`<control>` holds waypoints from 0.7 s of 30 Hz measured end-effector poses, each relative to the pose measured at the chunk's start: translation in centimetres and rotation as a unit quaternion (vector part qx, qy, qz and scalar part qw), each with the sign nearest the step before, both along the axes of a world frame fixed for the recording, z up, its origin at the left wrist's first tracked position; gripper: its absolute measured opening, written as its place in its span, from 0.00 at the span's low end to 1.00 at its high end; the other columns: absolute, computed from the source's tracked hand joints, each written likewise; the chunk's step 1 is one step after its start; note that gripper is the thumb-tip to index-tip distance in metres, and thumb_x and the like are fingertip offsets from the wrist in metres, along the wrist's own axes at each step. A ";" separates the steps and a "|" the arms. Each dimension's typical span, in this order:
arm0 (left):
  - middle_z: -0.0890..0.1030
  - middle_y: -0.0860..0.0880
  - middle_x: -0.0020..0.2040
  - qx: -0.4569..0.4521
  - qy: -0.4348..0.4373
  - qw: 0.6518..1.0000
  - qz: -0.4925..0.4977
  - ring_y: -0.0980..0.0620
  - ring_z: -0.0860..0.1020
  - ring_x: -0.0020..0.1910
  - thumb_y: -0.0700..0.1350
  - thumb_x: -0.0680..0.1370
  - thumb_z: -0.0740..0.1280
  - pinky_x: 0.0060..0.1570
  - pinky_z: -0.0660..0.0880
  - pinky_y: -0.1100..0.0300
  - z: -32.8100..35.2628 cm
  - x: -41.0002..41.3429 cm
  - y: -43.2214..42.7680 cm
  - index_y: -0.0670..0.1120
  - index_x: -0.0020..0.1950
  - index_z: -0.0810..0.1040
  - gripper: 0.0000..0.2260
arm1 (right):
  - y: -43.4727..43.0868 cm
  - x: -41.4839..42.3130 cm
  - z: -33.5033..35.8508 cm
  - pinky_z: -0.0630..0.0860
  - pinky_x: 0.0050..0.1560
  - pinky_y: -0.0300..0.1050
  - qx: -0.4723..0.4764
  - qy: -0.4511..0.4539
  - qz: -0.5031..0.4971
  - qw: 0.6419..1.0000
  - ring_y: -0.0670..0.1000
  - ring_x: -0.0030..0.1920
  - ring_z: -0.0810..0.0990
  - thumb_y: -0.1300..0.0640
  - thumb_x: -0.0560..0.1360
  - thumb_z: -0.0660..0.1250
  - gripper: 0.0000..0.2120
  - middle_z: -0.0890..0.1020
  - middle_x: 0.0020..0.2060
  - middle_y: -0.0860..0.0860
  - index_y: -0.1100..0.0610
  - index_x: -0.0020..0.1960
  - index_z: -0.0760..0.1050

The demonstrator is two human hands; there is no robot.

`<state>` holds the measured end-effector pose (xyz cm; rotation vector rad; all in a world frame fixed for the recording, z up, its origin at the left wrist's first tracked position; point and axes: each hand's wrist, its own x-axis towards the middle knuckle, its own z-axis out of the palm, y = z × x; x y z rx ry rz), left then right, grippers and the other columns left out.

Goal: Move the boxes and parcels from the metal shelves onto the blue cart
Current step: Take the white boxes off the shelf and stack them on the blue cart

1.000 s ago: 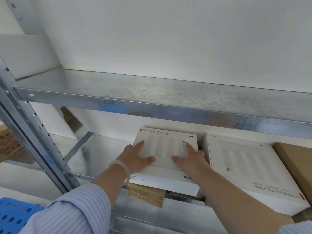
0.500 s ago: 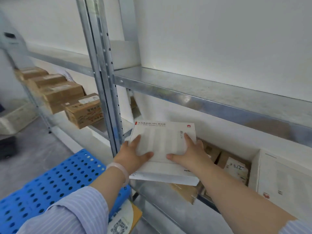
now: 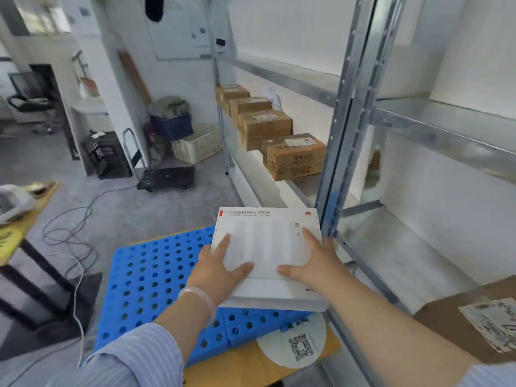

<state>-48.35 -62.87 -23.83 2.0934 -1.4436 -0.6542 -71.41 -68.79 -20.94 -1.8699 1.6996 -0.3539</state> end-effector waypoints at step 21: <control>0.58 0.53 0.71 0.092 0.083 0.969 0.213 0.49 0.68 0.65 0.73 0.66 0.63 0.57 0.72 0.54 -11.2 23.3 5.0 0.66 0.75 0.47 0.43 | -4.3 27.6 -11.3 0.65 0.34 0.29 0.123 -0.006 0.195 0.973 0.48 0.73 0.58 0.36 0.61 0.76 0.55 0.48 0.76 0.44 0.38 0.77 0.45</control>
